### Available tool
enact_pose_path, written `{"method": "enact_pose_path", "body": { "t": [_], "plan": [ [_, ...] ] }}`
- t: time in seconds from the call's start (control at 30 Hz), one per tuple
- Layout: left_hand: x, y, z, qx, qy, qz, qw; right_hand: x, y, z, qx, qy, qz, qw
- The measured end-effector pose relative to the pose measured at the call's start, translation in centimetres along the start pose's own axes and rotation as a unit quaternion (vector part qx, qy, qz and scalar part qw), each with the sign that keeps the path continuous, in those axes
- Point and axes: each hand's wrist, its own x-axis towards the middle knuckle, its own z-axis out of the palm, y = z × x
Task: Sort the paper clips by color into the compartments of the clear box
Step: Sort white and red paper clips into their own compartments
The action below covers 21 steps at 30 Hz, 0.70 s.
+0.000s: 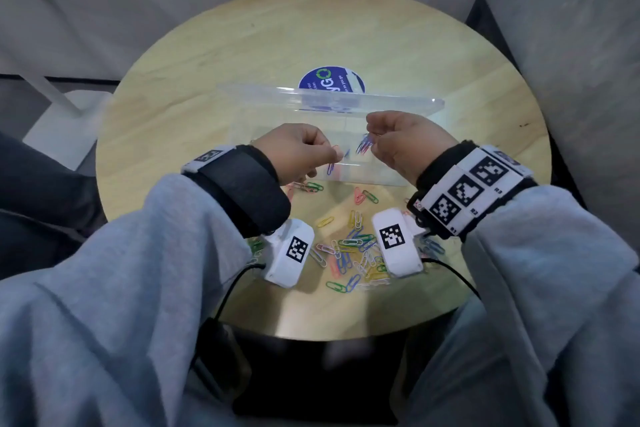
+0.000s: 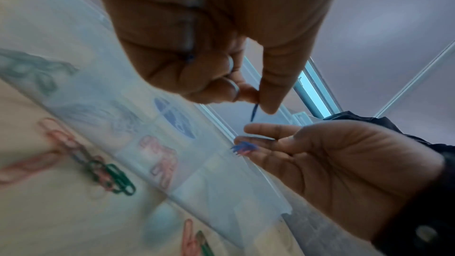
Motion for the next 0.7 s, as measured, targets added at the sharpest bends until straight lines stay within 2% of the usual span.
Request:
{"method": "enact_pose_path", "body": {
  "t": [0.1,0.23,0.33,0.43,0.57,0.7],
  "plan": [
    [0.7,1.2,1.0,-0.016,0.013,0.003,1.000,-0.9,0.5,-0.5,0.098,-0.014,-0.006,0.995],
    [1.6,2.9,2.6,-0.067,0.044,-0.006,0.997,-2.3,0.8,-2.0,0.074,-0.043,-0.006,0.996],
    [2.3,3.7,3.5,-0.126,0.055,-0.012,0.990,-3.4,1.1,-2.8,-0.010,-0.083,0.024,0.996],
    [2.4,4.0,4.0,-0.124,0.054,-0.010,0.991,-4.1,1.9,-2.8,-0.124,-0.118,0.041,0.984],
    [1.7,3.5,3.7,-0.096,0.011,0.002,0.995,-4.5,2.3,-1.7,-0.273,-0.155,0.023,0.949],
    [0.0,2.2,2.1,-0.135,0.035,0.020,0.990,-4.3,1.8,-0.1,-0.386,-0.175,-0.038,0.905]
  ]
}}
